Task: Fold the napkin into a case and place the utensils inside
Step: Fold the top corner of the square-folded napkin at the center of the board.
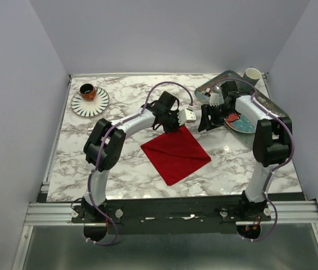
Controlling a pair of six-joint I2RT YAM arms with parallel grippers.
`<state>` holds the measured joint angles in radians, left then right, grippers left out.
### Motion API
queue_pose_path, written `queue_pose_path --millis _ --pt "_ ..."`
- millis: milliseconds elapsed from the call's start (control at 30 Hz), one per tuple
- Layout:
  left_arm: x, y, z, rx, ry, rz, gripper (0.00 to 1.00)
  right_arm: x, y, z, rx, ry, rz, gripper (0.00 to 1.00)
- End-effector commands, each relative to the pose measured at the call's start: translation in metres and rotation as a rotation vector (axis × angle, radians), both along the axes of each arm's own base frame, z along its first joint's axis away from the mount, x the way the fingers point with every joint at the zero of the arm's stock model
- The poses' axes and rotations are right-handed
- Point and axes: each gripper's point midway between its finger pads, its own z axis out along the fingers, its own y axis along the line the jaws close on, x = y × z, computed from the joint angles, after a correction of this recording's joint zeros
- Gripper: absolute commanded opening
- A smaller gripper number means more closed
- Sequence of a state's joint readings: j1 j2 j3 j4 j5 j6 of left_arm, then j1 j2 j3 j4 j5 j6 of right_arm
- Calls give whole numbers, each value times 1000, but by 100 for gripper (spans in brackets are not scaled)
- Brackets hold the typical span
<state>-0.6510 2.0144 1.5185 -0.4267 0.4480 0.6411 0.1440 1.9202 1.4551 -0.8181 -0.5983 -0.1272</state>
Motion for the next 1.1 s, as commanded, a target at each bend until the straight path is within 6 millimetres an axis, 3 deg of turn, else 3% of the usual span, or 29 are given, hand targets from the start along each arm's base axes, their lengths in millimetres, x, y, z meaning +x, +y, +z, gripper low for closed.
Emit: queue_pose_path --millis 0,500,1067 --pt "2 -4 -4 -30 74 40 0 -9 7 3 47 22 24 65" --pt "35 -1 -11 -57 70 148 0 -21 7 -5 53 60 27 63" --pt "43 -3 -18 -50 73 158 0 -28 8 -7 63 81 29 63"
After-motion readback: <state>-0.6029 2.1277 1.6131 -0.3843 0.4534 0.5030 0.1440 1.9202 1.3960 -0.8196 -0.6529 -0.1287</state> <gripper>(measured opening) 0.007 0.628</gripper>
